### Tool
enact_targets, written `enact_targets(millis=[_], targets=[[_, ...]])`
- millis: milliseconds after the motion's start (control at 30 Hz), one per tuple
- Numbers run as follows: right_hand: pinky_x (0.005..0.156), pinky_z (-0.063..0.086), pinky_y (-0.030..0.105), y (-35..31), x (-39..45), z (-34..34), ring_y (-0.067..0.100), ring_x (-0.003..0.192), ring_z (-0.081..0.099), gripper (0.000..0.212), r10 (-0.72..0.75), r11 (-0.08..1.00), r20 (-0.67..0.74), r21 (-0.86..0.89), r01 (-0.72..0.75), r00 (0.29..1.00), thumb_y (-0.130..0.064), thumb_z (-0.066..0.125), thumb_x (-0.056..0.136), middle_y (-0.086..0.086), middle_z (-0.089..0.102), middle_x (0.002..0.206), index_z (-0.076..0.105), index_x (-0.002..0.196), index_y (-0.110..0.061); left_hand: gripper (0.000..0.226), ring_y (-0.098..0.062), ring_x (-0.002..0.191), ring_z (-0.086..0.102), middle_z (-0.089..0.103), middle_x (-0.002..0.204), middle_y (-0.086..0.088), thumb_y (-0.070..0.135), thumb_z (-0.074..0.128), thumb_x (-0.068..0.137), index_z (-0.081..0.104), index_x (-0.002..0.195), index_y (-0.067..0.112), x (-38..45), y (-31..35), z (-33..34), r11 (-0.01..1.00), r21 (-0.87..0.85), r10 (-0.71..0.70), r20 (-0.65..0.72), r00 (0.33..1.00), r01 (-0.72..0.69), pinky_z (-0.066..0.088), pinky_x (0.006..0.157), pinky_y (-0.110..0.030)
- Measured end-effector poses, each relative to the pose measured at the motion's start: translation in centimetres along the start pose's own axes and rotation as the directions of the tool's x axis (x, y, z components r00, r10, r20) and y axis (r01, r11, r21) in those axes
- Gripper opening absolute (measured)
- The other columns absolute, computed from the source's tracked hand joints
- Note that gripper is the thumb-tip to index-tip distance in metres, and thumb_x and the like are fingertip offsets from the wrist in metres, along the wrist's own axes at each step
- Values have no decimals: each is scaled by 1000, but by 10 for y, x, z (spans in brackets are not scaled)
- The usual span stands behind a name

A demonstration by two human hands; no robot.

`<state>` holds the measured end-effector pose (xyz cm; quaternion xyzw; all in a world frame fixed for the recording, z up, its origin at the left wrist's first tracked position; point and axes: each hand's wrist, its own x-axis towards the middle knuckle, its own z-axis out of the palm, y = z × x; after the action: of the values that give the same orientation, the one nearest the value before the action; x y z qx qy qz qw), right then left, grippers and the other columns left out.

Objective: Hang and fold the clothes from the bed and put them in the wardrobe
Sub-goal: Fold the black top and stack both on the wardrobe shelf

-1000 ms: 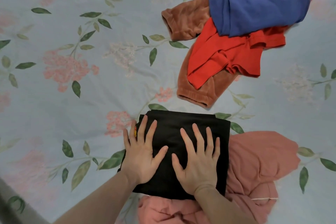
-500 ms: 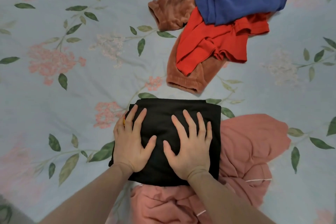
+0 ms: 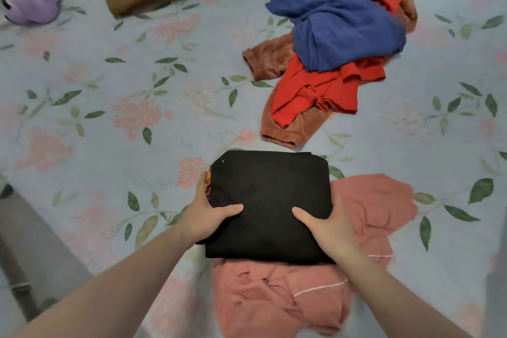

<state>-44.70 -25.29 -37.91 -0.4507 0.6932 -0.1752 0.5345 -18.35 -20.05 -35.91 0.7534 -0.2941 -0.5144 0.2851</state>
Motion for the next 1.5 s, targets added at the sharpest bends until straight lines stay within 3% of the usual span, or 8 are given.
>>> enact_targets(millis=[100,233,433,700,933,1133,1367,1500], targets=[[87,51,29,-31,-14,-27,14,104,64,90,73,994,141,67,-83,987,-37,92,68,-13,64,120,42,143,-36,105,-2,119,59,56,137,20,20,84,81,16,157,44,-30,28,1,999,-9,37,-49,998,-38,48,105,-31],[83,56,30,-79,-64,-68,11,99,69,70,29,992,204,112,-53,979,-31,92,70,-15,70,111,54,128,-39,90,14,108,58,55,119,40,17,79,86,24,142,60,-102,79,-15,993,-69,89,-96,991,-96,48,84,-11],[94,58,43,-154,-209,-129,12,105,72,68,-53,990,359,139,3,932,-31,90,73,-16,74,116,58,132,-39,83,11,116,58,57,132,32,20,72,92,25,150,53,-281,141,-61,982,-157,90,-128,988,-110,48,103,-26],[88,50,25,-229,-351,-152,-6,102,68,73,-265,962,534,92,256,803,-22,87,77,-24,70,119,53,136,-49,72,0,126,58,59,136,27,29,70,92,32,148,54,-489,155,-104,958,-253,51,-319,946,-136,48,108,-40],[81,53,26,-287,-436,-110,-1,98,70,81,-337,929,605,92,358,721,-28,88,76,-23,69,117,47,144,-46,60,11,109,61,62,115,40,15,62,99,37,132,59,-584,153,-160,937,-281,44,-498,866,-209,52,80,-10],[83,55,29,-323,-496,-48,0,95,72,72,-412,892,617,122,436,670,-24,87,77,-22,73,113,54,139,-39,63,9,115,59,59,126,36,30,65,96,33,141,59,-624,126,-233,930,-265,67,-558,827,-254,51,103,-32],[80,55,24,-352,-568,61,-2,94,72,71,-478,861,590,170,479,651,-24,86,79,-24,72,112,53,139,-42,61,9,111,61,62,121,37,21,70,93,41,126,65,-646,80,-351,929,-239,81,-614,785,-283,52,98,-30],[95,57,38,-370,-598,111,5,106,71,72,-510,842,590,192,504,626,-32,87,78,-21,68,124,51,139,-47,71,11,113,58,60,120,38,26,74,90,34,141,56,-656,69,-406,934,-200,86,-680,729,-297,48,94,-21]])
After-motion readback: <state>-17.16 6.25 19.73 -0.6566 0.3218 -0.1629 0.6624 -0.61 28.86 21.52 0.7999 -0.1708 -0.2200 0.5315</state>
